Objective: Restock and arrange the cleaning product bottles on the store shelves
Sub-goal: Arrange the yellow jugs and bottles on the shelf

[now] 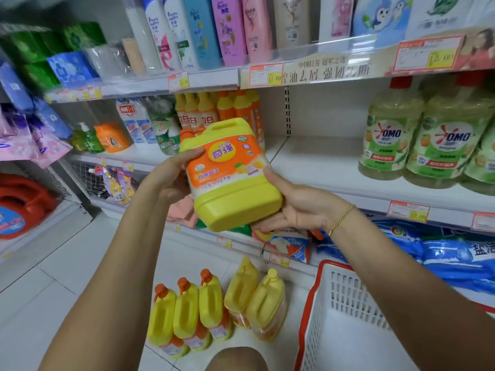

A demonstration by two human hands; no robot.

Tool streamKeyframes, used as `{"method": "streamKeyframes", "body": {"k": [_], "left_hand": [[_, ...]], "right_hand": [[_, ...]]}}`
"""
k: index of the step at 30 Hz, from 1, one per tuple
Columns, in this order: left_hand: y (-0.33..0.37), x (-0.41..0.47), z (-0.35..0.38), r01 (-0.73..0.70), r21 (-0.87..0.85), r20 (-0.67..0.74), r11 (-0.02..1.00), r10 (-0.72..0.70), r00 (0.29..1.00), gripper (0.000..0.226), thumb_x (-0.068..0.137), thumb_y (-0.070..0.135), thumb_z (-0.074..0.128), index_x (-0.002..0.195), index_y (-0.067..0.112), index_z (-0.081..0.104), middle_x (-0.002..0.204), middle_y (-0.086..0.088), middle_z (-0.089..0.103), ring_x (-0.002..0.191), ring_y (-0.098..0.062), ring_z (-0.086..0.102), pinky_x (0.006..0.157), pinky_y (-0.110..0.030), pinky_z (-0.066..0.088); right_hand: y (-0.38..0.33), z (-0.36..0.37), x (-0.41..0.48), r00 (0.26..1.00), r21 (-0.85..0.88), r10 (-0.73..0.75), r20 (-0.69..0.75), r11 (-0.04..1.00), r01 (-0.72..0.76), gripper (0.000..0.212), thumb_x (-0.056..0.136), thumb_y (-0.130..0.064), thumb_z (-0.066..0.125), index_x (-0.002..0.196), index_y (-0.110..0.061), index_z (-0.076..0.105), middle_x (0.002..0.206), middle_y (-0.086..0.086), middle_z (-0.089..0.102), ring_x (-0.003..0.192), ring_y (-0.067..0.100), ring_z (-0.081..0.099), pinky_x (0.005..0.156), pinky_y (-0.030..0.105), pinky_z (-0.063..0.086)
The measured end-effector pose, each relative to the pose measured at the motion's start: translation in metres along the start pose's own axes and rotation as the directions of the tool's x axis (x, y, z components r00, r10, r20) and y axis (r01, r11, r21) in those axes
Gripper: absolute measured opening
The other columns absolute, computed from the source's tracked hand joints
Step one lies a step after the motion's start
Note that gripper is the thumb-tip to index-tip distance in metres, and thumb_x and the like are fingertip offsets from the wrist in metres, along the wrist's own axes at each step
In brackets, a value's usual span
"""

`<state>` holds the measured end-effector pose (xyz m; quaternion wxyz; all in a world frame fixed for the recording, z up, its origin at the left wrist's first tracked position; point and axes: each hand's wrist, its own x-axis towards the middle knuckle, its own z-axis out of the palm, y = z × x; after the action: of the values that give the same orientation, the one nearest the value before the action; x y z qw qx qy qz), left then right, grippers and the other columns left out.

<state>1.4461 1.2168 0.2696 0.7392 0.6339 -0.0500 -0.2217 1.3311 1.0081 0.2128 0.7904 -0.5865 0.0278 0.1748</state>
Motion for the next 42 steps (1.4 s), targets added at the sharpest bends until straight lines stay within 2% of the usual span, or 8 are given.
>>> {"method": "streamKeyframes", "body": {"k": [4,11,20,23,28,33,37,42], "left_hand": [[0.001,0.016,-0.004,-0.096,-0.055,0.094,0.994,0.101,0.990,0.095,0.023,0.034,0.097,0.110,0.013,0.066,0.101,-0.009,0.074,0.087,-0.024,0.072,0.071,-0.040,0.060],[-0.014,0.042,0.006,-0.379,-0.023,0.287,0.925,0.369,0.884,0.047,0.052,0.022,0.088,0.097,0.015,0.076,0.095,-0.003,0.075,0.083,-0.016,0.072,0.067,-0.030,0.058],[-0.027,0.086,0.064,-0.563,0.292,0.403,0.773,0.435,0.805,0.055,0.065,-0.016,0.075,0.107,0.016,0.061,0.103,0.001,0.072,0.099,-0.011,0.068,0.078,-0.019,0.053],[-0.037,0.119,0.080,-0.595,0.295,0.398,0.748,0.470,0.788,0.062,0.066,-0.011,0.078,0.116,0.020,0.059,0.109,0.008,0.069,0.106,-0.009,0.064,0.090,-0.025,0.053],[-0.057,0.172,0.099,-0.575,0.254,0.376,0.778,0.468,0.800,0.078,0.073,-0.006,0.076,0.142,0.015,0.044,0.131,0.000,0.060,0.120,-0.008,0.057,0.095,-0.020,0.048],[-0.066,0.211,0.112,-0.561,0.307,0.359,0.769,0.452,0.816,0.069,0.078,0.013,0.077,0.138,0.018,0.045,0.133,0.005,0.058,0.122,-0.010,0.055,0.105,-0.035,0.044],[-0.085,0.214,0.088,-0.364,0.810,0.232,0.459,0.320,0.919,0.069,0.080,0.046,0.072,0.138,0.018,0.048,0.137,0.000,0.055,0.125,-0.019,0.052,0.099,-0.026,0.040],[-0.117,0.211,0.039,-0.468,0.875,0.440,0.123,0.202,0.875,0.075,0.071,0.068,0.063,0.131,0.022,0.057,0.132,0.007,0.056,0.121,-0.011,0.049,0.095,-0.021,0.039]], "right_hand": [[-0.020,-0.002,0.009,0.996,-0.155,-0.083,-0.031,0.985,0.077,0.019,0.090,-0.028,0.059,0.107,-0.019,0.059,0.104,0.001,0.069,0.092,0.015,0.067,0.081,0.032,0.056],[-0.020,-0.040,0.029,0.884,-0.526,-0.414,-0.218,0.813,0.251,0.075,0.053,-0.009,0.091,0.118,-0.016,0.055,0.108,-0.003,0.070,0.097,0.013,0.068,0.081,0.028,0.056],[-0.006,-0.116,0.054,0.515,-0.705,-0.721,-0.463,0.652,0.279,0.065,0.044,-0.016,0.096,0.095,-0.025,0.057,0.089,-0.016,0.064,0.084,-0.003,0.060,0.073,0.008,0.048],[-0.004,-0.146,0.068,0.511,-0.693,-0.694,-0.507,0.681,0.236,0.070,0.045,-0.033,0.095,0.105,-0.021,0.061,0.098,-0.007,0.070,0.093,0.007,0.066,0.082,0.027,0.056],[-0.011,-0.181,0.090,0.544,-0.694,-0.656,-0.524,0.699,0.174,0.068,0.051,-0.006,0.092,0.109,-0.013,0.057,0.091,-0.016,0.064,0.077,-0.007,0.062,0.061,0.004,0.045],[-0.025,-0.207,0.122,0.580,-0.661,-0.609,-0.541,0.734,0.154,0.069,0.052,-0.010,0.092,0.108,-0.027,0.056,0.098,-0.017,0.067,0.083,-0.007,0.064,0.070,0.015,0.051],[-0.039,-0.224,0.154,0.557,-0.600,-0.565,-0.609,0.787,0.144,0.058,0.053,-0.011,0.092,0.095,-0.029,0.056,0.098,-0.008,0.069,0.085,0.005,0.065,0.070,0.020,0.050],[-0.051,-0.247,0.198,0.485,-0.614,-0.552,-0.678,0.788,0.039,0.067,0.044,-0.030,0.093,0.102,-0.024,0.059,0.106,-0.003,0.069,0.093,0.016,0.066,0.080,0.030,0.053]]}}
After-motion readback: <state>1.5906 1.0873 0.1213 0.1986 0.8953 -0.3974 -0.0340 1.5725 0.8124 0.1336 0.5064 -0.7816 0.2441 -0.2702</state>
